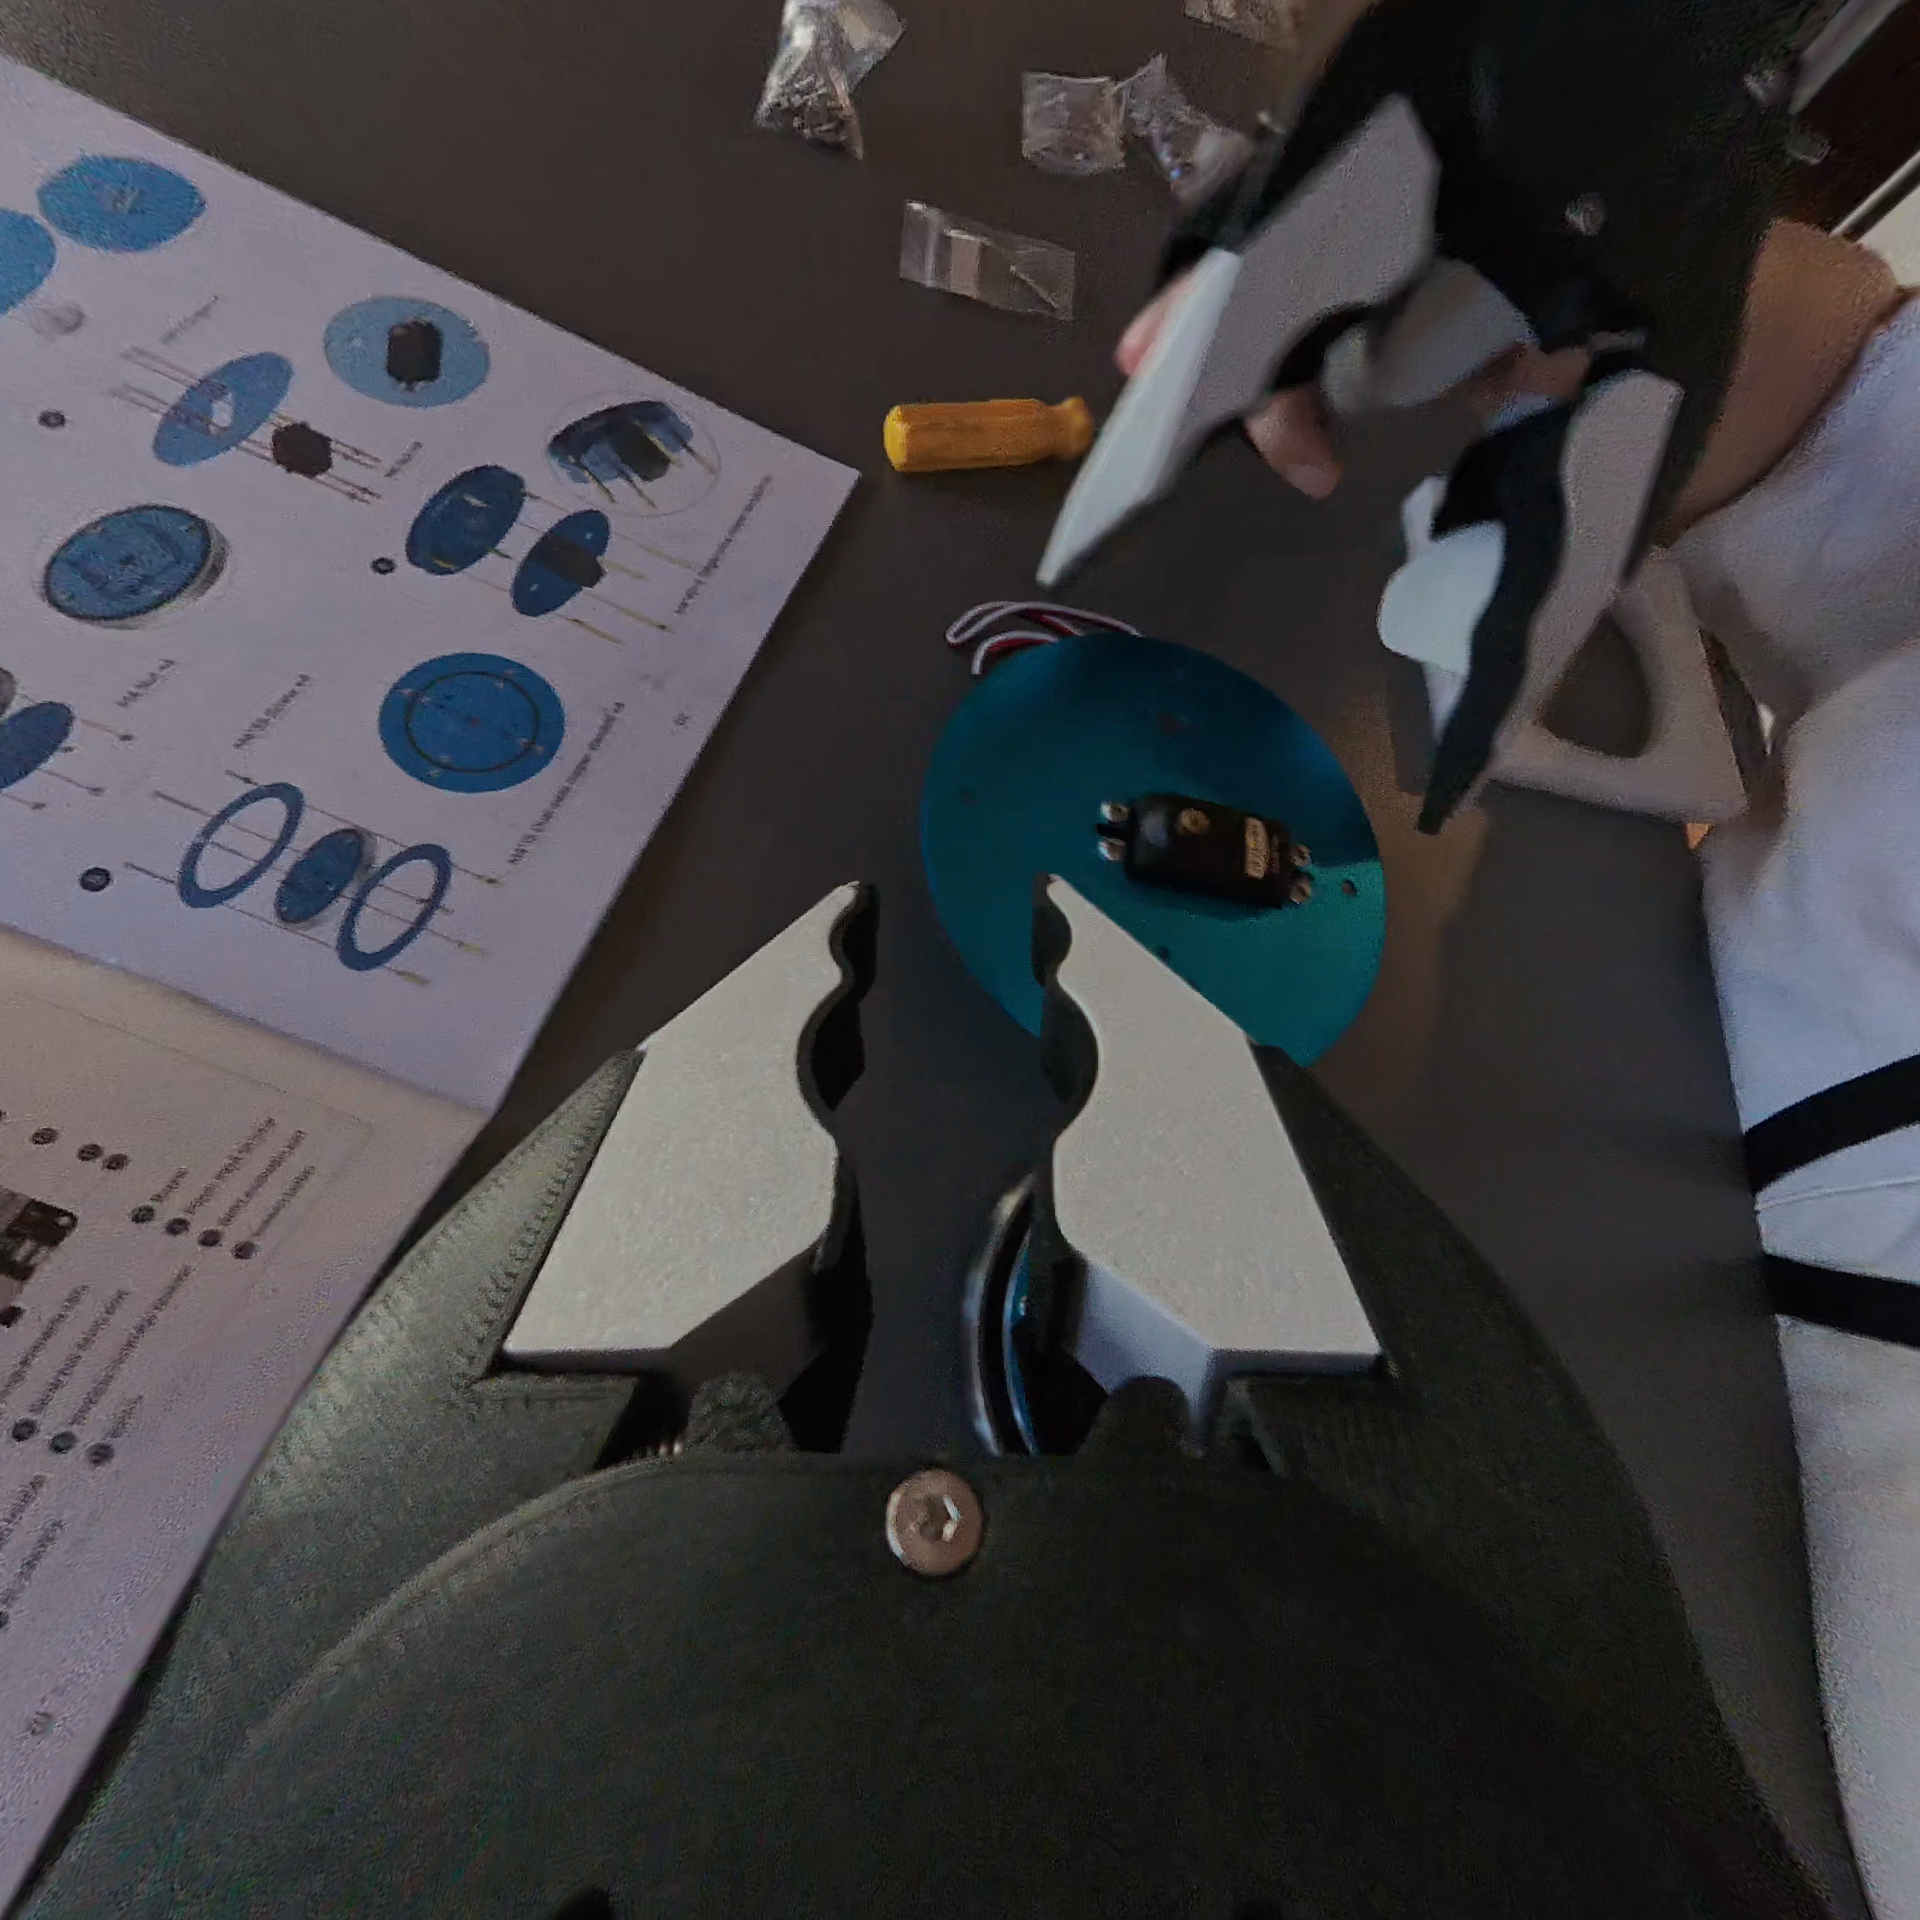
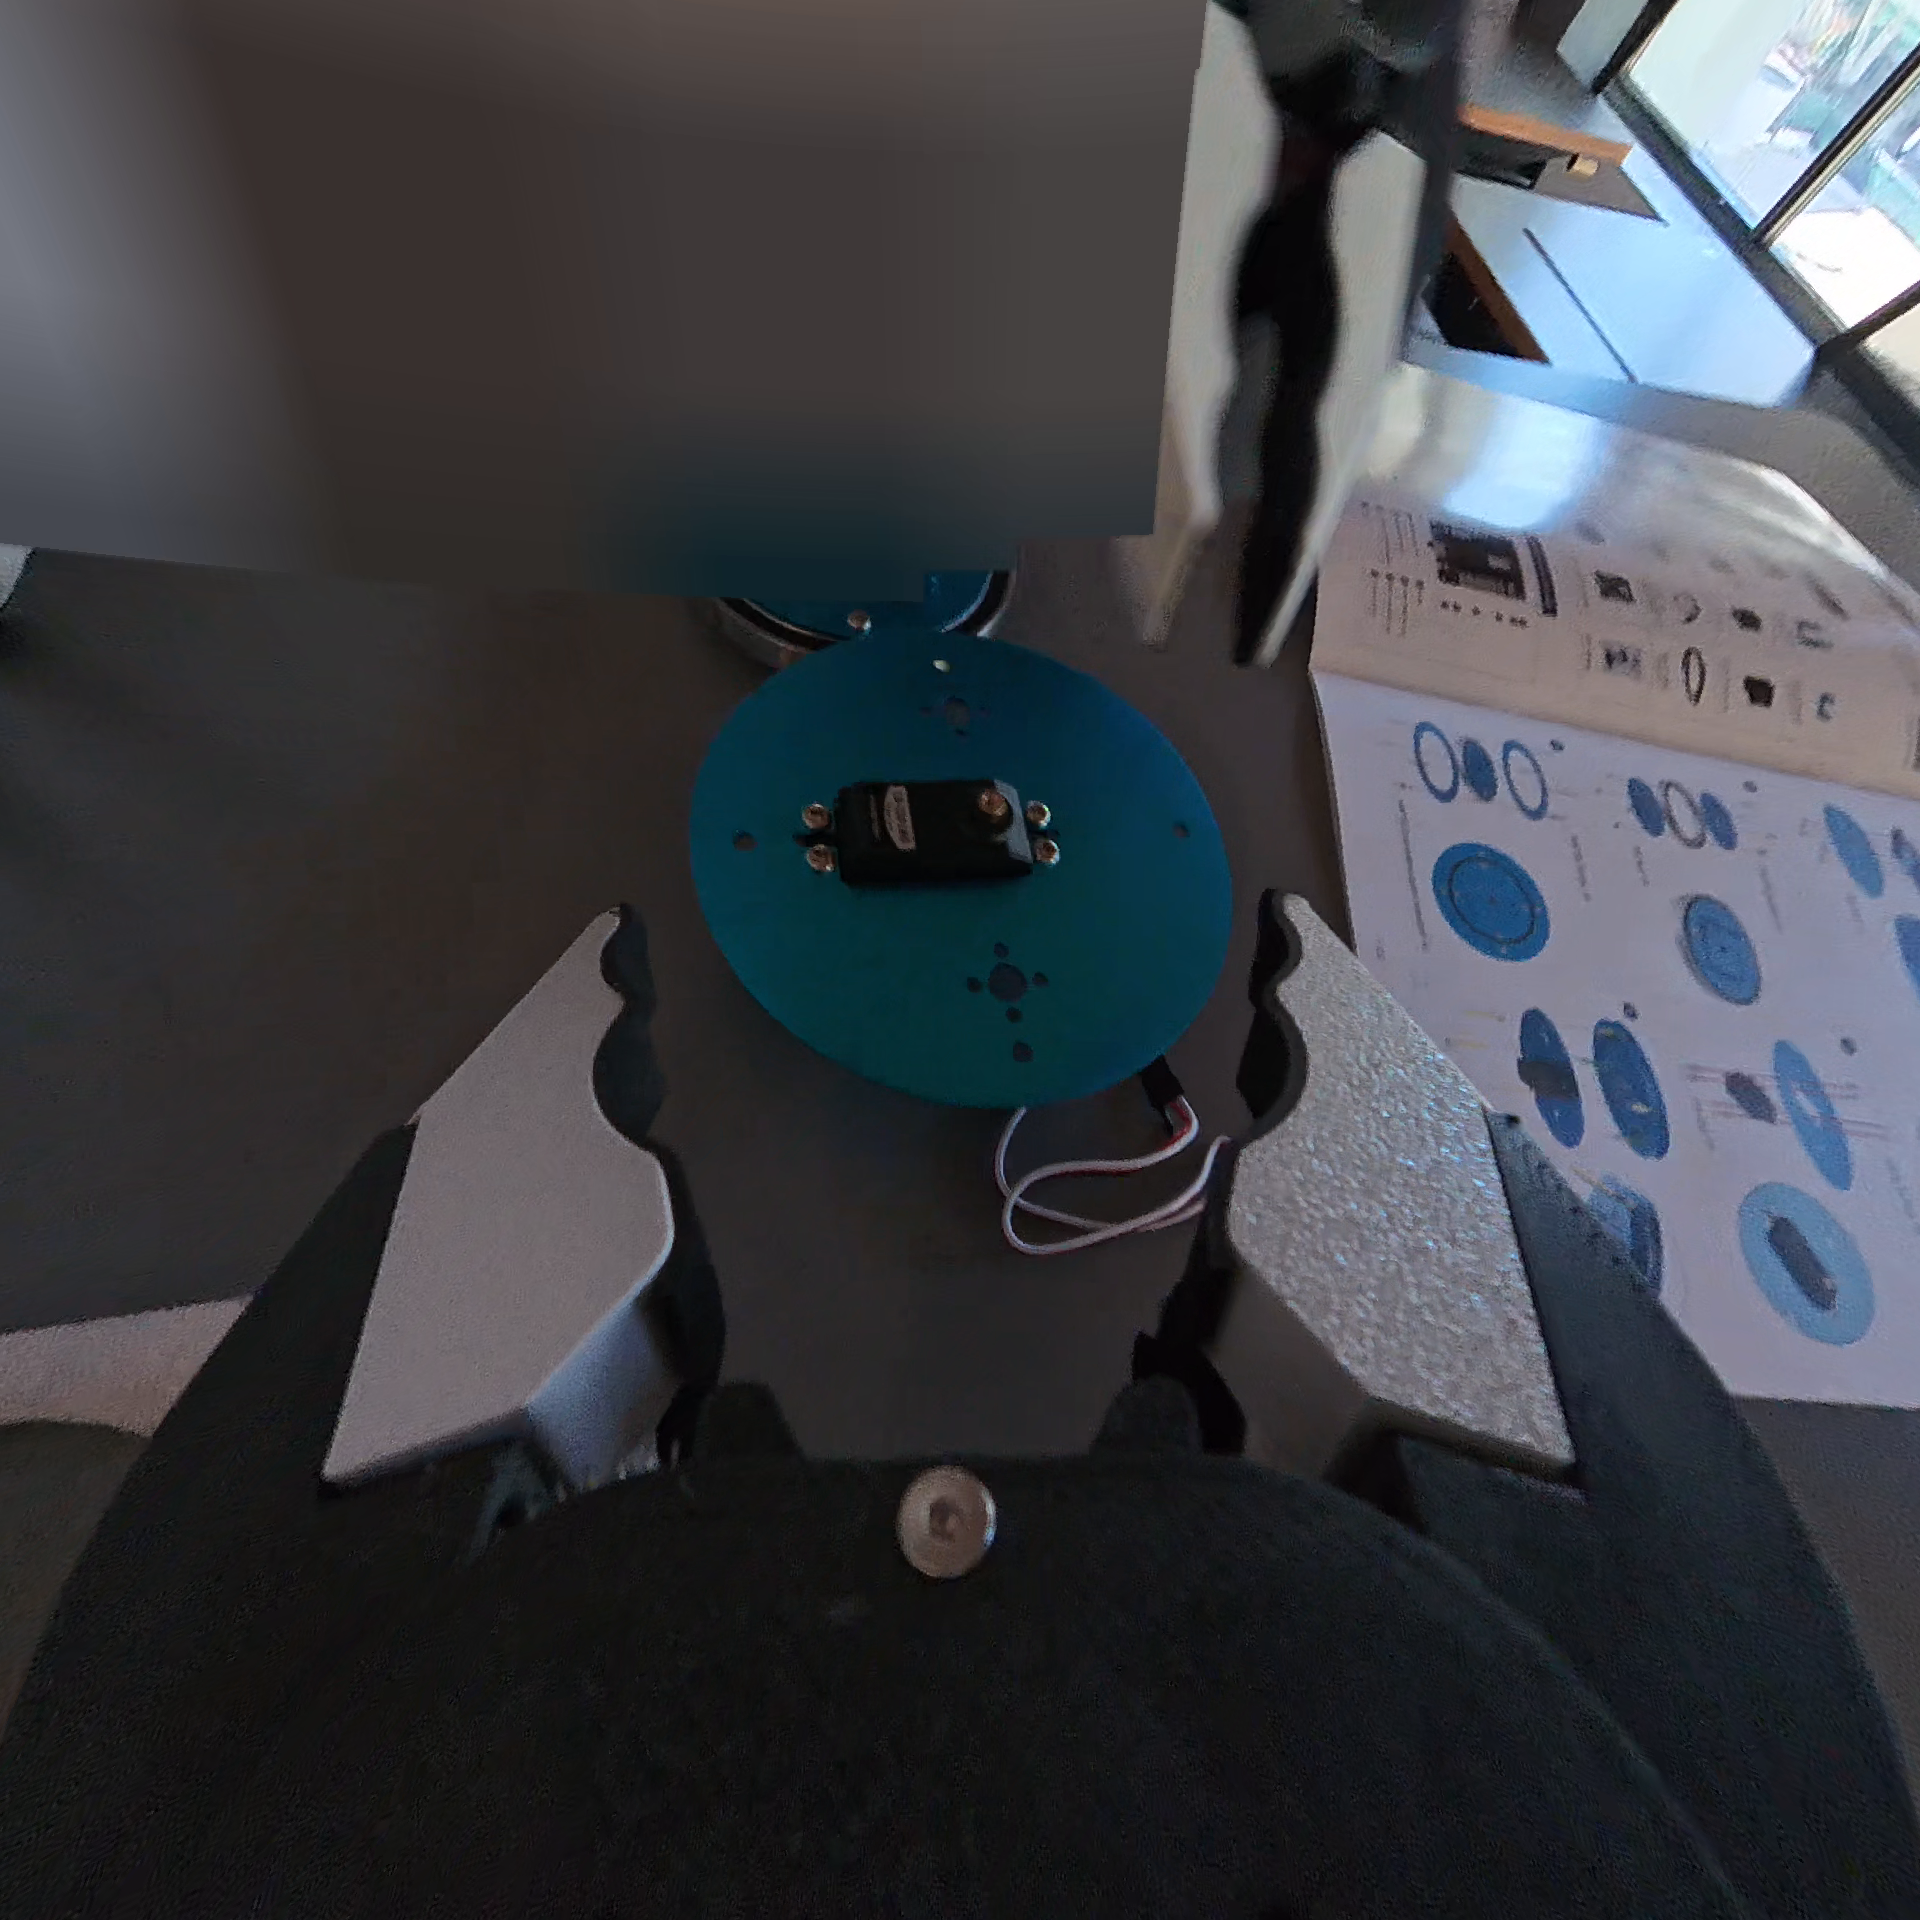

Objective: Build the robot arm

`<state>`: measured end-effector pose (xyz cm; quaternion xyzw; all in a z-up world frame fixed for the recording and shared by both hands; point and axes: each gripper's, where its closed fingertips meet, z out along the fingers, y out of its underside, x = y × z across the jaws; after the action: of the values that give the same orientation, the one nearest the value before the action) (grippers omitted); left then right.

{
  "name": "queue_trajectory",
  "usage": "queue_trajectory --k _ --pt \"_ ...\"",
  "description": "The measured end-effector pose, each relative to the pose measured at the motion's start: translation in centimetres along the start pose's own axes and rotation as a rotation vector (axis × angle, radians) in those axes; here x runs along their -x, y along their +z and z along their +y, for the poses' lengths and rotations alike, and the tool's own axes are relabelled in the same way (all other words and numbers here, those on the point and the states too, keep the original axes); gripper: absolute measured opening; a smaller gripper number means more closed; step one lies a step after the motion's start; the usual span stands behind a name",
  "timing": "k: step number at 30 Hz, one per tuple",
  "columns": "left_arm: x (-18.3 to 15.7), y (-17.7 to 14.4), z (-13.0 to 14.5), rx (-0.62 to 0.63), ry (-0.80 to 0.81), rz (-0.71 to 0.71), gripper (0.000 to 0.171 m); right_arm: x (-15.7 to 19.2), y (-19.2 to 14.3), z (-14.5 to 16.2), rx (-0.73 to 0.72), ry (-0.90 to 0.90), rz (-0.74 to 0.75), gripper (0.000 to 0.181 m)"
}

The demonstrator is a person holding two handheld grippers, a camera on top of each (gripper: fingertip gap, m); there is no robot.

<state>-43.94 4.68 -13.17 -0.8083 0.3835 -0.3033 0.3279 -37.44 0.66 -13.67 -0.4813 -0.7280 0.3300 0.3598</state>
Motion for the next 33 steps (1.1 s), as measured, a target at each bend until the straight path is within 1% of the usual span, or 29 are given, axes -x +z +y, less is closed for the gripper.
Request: queue_trajectory --k 1,2,3,4,6,7,9,10,12,14,17,19,22,24,26,28,33 --pt "0.8 0.2 -0.5 0.013 -0.037 0.017 0.025 0.3 0.1 -0.3 -0.005 -0.023 0.005 0.112" --pt "1.3 0.4 -0.9 0.028 -0.079 0.048 0.013 0.6 0.1 -0.5 -0.019 -0.038 0.019 0.109" --pt "1.5 0.7 -1.2 0.049 -0.116 0.092 0.000 0.9 0.0 -0.8 -0.040 -0.051 0.034 0.100" --pt "1.4 1.0 -1.5 0.066 -0.147 0.147 0.000 1.5 -0.1 -1.1 -0.076 -0.062 0.029 0.088" --pt "1.4 1.6 -1.6 0.126 -0.196 0.222 0.001 2.8 -0.7 -1.8 -0.159 -0.084 0.018 0.052" --pt "1.6 1.9 -1.5 0.161 -0.219 0.248 0.009 3.3 -0.9 -2.1 -0.191 -0.103 0.008 0.041" --pt "1.4 2.2 -1.1 0.247 -0.270 0.348 0.022 4.1 -1.0 -2.6 -0.213 -0.126 -0.023 0.035" --pt "1.3 2.5 -1.0 0.282 -0.305 0.394 0.024 4.6 -1.0 -2.7 -0.221 -0.143 -0.044 0.031" --pt "0.9 3.0 -1.2 0.318 -0.379 0.488 0.024 5.3 -0.9 -2.6 -0.226 -0.192 -0.064 0.031" --pt "0.5 3.5 -1.3 0.356 -0.418 0.547 0.022 5.8 -0.4 -2.0 -0.198 -0.258 -0.070 0.031" --pt "0.1 4.0 -0.4 0.437 -0.376 0.566 0.022 6.2 0.3 -1.3 -0.152 -0.352 -0.042 0.032" --pt "-0.1 4.2 -0.4 0.437 -0.367 0.590 0.022 6.2 0.7 -0.7 -0.116 -0.402 -0.024 0.032" --pt "-0.5 4.2 -0.5 0.431 -0.401 0.640 0.015 5.7 0.8 0.0 -0.082 -0.430 -0.005 0.025" --pt "-0.4 4.2 -0.1 0.440 -0.394 0.635 0.007 5.0 0.7 0.3 -0.064 -0.435 0.016 0.019" --pt "-0.5 4.0 0.1 0.433 -0.398 0.633 0.006 4.4 0.4 0.4 -0.062 -0.444 0.034 0.010" --pt "-0.4 3.7 0.4 0.431 -0.418 0.617 0.006 4.1 0.1 0.7 -0.052 -0.443 0.031 0.010" --pt "0.2 2.3 1.4 0.399 -0.493 0.538 0.007 2.1 -0.9 1.9 0.004 -0.432 0.078 0.010"
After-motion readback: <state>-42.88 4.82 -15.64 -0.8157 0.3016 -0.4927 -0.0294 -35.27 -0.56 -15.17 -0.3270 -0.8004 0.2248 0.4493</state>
